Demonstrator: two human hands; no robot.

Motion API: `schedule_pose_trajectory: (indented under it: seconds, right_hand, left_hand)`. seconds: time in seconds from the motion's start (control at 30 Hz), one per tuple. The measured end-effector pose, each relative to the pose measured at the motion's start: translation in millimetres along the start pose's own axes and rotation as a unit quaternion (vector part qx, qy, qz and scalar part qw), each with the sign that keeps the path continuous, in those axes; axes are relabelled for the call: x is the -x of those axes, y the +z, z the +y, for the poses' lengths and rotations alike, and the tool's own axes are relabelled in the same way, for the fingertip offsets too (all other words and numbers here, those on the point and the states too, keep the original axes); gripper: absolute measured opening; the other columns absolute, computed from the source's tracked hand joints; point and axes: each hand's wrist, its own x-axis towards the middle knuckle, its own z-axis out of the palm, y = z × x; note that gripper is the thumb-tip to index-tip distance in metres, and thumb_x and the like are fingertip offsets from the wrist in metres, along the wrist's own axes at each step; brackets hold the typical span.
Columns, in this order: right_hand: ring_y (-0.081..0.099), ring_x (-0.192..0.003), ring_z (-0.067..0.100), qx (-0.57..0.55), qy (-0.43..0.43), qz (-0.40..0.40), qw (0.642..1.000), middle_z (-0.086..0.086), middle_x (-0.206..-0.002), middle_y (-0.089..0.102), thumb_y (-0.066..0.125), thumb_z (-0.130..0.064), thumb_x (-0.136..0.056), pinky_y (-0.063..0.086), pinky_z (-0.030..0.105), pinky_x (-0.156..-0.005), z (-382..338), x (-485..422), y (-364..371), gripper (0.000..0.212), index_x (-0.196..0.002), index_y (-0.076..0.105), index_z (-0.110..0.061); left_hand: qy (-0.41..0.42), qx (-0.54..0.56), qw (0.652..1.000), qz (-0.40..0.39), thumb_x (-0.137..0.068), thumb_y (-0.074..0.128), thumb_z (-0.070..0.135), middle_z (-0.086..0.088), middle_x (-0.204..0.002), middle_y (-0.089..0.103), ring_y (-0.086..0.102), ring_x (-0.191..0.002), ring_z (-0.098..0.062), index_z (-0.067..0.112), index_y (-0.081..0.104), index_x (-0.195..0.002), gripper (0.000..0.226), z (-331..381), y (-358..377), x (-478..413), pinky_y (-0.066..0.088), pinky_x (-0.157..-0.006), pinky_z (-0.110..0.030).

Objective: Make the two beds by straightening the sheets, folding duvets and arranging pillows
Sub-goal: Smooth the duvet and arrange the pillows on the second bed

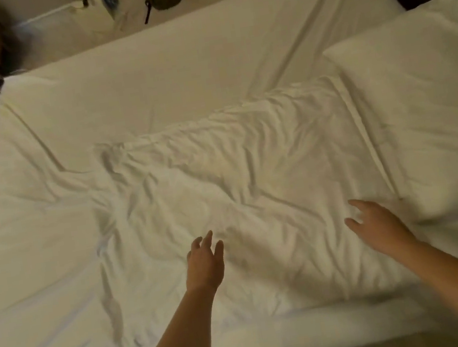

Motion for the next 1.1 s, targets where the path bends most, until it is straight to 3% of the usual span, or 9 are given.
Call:
schedule_pose_trajectory:
  seconds: [0.3,0.5,0.63,0.73,0.83,0.9,1.0,1.1]
  right_hand:
    - [0.045,-0.136,0.023,0.022,-0.083,-0.027,0.996,-0.001,-0.155,0.04,0.053,-0.04,-0.099,0.041,0.04,-0.11,-79,67,100,0.058,-0.153,0.036,-0.027]
    - [0.031,-0.145,0.014,0.056,-0.136,-0.035,0.989,-0.01,-0.16,0.03,0.049,-0.041,-0.101,0.034,0.033,-0.116,-168,98,181,0.057,-0.155,0.03,-0.032]
    - [0.028,-0.145,0.012,0.068,-0.14,-0.019,0.988,-0.013,-0.162,0.025,0.047,-0.043,-0.101,0.036,0.032,-0.115,-232,105,245,0.057,-0.155,0.028,-0.036]
    - [0.03,-0.144,0.012,0.066,-0.15,-0.007,0.986,-0.012,-0.16,0.029,0.048,-0.043,-0.101,0.037,0.032,-0.114,-280,111,307,0.056,-0.154,0.033,-0.035]
    - [0.039,-0.14,0.017,0.09,-0.155,-0.017,0.984,-0.005,-0.156,0.04,0.049,-0.041,-0.1,0.037,0.033,-0.114,-325,121,370,0.053,-0.15,0.042,-0.028]
    - [0.05,-0.132,0.024,0.118,-0.159,-0.006,0.98,0.002,-0.148,0.051,0.047,-0.041,-0.098,0.044,0.038,-0.108,-354,131,403,0.049,-0.143,0.052,-0.023]
    - [0.056,-0.119,0.024,0.12,-0.214,0.035,0.969,0.002,-0.134,0.059,0.046,-0.038,-0.095,0.05,0.039,-0.098,-395,147,434,0.047,-0.136,0.057,-0.019]
    - [0.057,-0.111,0.021,0.11,-0.27,0.061,0.955,0.001,-0.126,0.06,0.062,-0.033,-0.091,0.054,0.033,-0.093,-426,154,455,0.049,-0.136,0.055,-0.015]
  left_hand:
    - [-0.076,-0.004,0.996,0.039,-0.108,0.042,0.046,-0.016,-0.161,0.035,0.041,-0.143,-0.039,0.022,0.037,-0.159,0.057,-134,-54,23,0.032,-0.12,-0.048]
    - [-0.067,0.007,0.995,0.073,-0.108,0.044,0.044,-0.02,-0.159,0.039,0.042,-0.142,-0.041,0.02,0.039,-0.158,0.057,-215,-112,-32,0.032,-0.119,-0.047]
    - [-0.079,0.038,0.995,0.055,-0.105,0.05,0.047,-0.02,-0.157,0.04,0.04,-0.143,-0.041,0.015,0.039,-0.158,0.063,-270,-142,-81,0.031,-0.118,-0.048]
    - [-0.066,0.031,0.997,0.0,-0.1,0.06,0.047,-0.019,-0.145,0.051,0.05,-0.134,-0.038,0.012,0.05,-0.146,0.059,-312,-152,-108,0.04,-0.112,-0.045]
    - [-0.039,-0.002,0.998,-0.054,-0.098,0.063,0.042,-0.009,-0.148,0.05,0.051,-0.135,-0.033,0.023,0.05,-0.151,0.057,-343,-161,-121,0.04,-0.115,-0.043]
    - [-0.025,0.022,0.998,-0.05,-0.096,0.064,0.044,-0.007,-0.139,0.056,0.057,-0.128,-0.03,0.029,0.06,-0.141,0.048,-353,-171,-133,0.044,-0.111,-0.043]
    - [0.007,0.095,0.995,-0.003,-0.091,0.067,0.047,-0.007,-0.122,0.065,0.063,-0.116,-0.027,0.02,0.068,-0.123,0.042,-352,-188,-162,0.049,-0.103,-0.04]
    - [0.005,0.181,0.983,0.026,-0.089,0.072,0.052,-0.003,-0.128,0.063,0.061,-0.118,-0.021,0.014,0.058,-0.134,0.061,-336,-209,-202,0.047,-0.101,-0.033]
